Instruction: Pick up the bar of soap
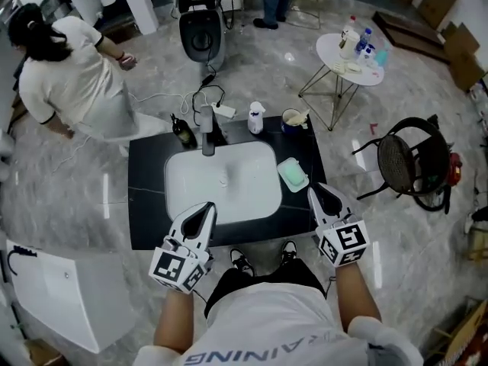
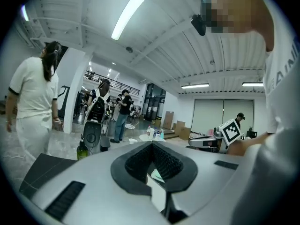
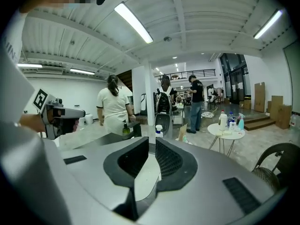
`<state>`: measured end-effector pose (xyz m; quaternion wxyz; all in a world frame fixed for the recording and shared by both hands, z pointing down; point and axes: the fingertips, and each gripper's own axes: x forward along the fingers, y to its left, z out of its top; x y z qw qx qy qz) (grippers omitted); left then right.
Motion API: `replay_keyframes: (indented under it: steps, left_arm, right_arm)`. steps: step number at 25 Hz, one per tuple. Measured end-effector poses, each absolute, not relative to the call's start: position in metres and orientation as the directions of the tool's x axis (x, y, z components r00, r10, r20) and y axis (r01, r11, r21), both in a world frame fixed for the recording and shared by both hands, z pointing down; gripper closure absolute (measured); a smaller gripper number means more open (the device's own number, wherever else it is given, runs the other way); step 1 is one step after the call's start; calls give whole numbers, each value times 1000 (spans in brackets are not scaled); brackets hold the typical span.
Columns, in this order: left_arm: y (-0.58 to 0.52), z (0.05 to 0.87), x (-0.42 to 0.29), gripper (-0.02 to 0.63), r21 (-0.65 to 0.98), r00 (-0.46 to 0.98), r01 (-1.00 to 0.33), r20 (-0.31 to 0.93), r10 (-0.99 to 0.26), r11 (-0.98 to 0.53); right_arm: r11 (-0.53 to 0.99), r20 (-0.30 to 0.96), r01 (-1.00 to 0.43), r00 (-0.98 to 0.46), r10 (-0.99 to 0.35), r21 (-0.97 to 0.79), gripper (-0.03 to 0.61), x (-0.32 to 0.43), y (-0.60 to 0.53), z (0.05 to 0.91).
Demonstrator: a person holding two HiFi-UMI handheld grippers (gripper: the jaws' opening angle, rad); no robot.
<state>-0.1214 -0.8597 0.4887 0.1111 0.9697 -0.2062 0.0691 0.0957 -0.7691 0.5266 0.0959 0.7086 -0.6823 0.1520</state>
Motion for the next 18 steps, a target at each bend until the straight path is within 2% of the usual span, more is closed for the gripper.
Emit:
replay_keyframes:
  steps: [4,10,13,18]
  left_arm:
    - [-859,496,-114,612,204,901,-422,200,-384,-884]
    - [-852,519,-101,612,235,879,-459,258,-400,-857]
    - [-849,531,-97,612,236,866,-477,289,-408,-847]
    - [-849,554,-106,611,245,835,-522,343,-431,-817]
  right_arm:
    - [-37,416,-998,14,-909,-48,470,111,-782,550]
    - [29,593,-999,-36,-805,-21,327,128,-809,624]
    - [67,674,-998,-59,-736,-14,297,130,-821,673]
    - [88,764,-996,-56,-642,1,288,137,-834,737]
